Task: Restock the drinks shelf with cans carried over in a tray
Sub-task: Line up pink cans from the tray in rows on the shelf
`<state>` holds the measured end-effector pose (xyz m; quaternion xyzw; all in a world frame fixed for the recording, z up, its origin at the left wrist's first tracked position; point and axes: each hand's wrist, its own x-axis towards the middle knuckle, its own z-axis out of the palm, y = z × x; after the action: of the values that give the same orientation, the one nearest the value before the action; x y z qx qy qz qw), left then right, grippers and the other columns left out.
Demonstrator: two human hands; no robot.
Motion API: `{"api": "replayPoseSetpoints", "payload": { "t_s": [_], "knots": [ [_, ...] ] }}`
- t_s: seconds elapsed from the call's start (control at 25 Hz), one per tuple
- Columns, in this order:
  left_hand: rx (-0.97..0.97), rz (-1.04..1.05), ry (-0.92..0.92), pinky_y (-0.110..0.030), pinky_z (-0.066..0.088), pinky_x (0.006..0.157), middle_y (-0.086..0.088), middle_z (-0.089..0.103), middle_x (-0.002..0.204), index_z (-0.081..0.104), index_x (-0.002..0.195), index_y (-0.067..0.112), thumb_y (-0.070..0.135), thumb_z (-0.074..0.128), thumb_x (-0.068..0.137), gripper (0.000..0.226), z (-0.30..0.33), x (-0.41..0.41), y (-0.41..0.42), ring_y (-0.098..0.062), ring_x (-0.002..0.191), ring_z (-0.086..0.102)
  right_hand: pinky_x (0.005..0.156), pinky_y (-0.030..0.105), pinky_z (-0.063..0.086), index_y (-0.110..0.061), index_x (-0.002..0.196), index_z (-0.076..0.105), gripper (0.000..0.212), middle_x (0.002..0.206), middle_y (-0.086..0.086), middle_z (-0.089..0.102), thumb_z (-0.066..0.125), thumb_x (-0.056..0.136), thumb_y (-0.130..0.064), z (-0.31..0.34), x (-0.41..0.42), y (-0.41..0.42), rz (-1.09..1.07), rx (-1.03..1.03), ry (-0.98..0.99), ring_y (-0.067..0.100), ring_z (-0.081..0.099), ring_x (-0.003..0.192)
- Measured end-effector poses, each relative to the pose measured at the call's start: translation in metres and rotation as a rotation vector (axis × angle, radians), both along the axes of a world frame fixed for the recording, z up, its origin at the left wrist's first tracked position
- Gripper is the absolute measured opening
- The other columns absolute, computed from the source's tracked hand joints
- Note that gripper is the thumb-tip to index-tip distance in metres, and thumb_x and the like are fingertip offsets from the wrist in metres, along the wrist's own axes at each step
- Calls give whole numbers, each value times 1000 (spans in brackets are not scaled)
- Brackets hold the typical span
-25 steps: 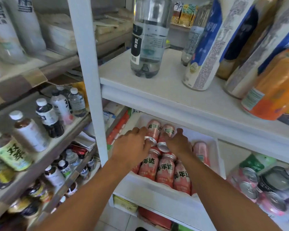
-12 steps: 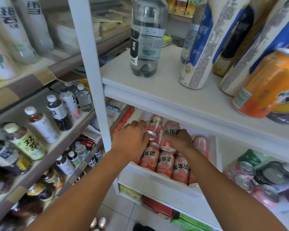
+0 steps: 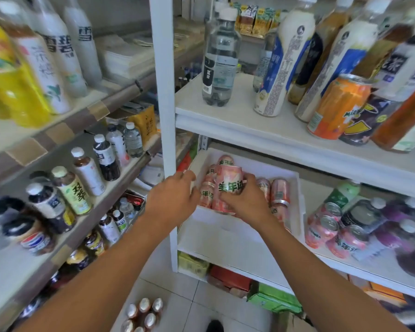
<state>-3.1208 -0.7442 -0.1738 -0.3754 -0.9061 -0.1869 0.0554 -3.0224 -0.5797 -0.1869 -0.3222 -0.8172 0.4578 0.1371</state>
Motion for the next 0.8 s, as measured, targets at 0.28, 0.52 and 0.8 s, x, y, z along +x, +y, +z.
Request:
{"api": "replayPoseSetpoints", "payload": {
  "t_s": [0.28,0.52,0.8],
  "knots": [
    [50,191,41,-35,47,71,0,58,125,50,125,22,37,40,98,32,32,26,-81,-26,103,60,67,17,45,-31,120,37,66,96,-16,56,82,72,-30,46,-1,-72,203,89,159,-5,55,79],
    [110,466,117,-38,51,68,-2,59,117,51,121,22,39,40,98,30,71,61,-160,-28,95,61,67,14,48,-33,122,36,71,100,-19,55,85,70,-31,81,-3,-136,458,53,280,-4,59,84],
    [45,782,208,-38,51,67,-1,62,116,52,121,23,39,41,98,30,102,121,-273,-28,94,62,73,21,55,-32,127,38,73,111,-11,59,84,70,-35,94,2,-240,719,-42,396,2,63,93]
  ]
}}
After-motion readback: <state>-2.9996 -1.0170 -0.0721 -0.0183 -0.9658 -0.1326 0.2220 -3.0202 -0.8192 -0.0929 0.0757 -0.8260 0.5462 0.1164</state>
